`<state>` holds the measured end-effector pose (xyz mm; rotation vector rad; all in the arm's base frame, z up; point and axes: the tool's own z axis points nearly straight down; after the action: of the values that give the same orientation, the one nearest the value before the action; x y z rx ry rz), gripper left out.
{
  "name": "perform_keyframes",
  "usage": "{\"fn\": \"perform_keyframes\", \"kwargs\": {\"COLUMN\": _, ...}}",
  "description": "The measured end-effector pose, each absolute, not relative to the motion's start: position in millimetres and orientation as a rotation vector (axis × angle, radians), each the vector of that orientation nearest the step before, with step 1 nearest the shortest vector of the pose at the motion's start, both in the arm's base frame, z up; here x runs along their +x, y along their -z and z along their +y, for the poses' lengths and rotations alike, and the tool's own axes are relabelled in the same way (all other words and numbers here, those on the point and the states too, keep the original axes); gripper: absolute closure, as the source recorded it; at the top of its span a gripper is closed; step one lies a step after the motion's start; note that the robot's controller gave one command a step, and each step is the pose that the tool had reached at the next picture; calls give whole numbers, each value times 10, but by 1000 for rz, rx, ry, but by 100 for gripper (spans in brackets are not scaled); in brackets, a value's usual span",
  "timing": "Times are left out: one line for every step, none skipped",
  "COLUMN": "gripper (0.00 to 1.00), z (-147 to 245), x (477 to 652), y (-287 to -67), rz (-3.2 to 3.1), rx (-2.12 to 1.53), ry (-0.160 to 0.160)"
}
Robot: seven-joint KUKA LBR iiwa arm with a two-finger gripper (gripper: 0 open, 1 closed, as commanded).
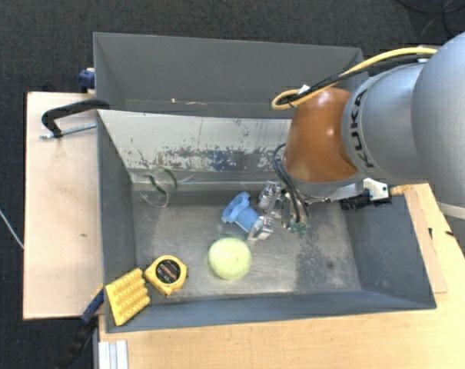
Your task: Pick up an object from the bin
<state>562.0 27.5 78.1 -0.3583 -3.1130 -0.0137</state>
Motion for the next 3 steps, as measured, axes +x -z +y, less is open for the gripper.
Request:
{"fn": "perform_keyframes", "kwargs": {"gripper": 100, "z": 271, "x": 5614, "y": -802, "rz": -3117, "rx": -358, "ry": 10}}
{"fn": "perform_keyframes", "kwargs": {"gripper": 100, "z": 261, "x": 5599, "y": -969, "rz": -3118, "rx": -360, "ry": 3}}
{"fn": "perform_keyframes", "kwargs": {"gripper": 100, "z": 264, "x": 5625, "y": -1112, "rz": -3127, "rx": -361, "ry": 4}}
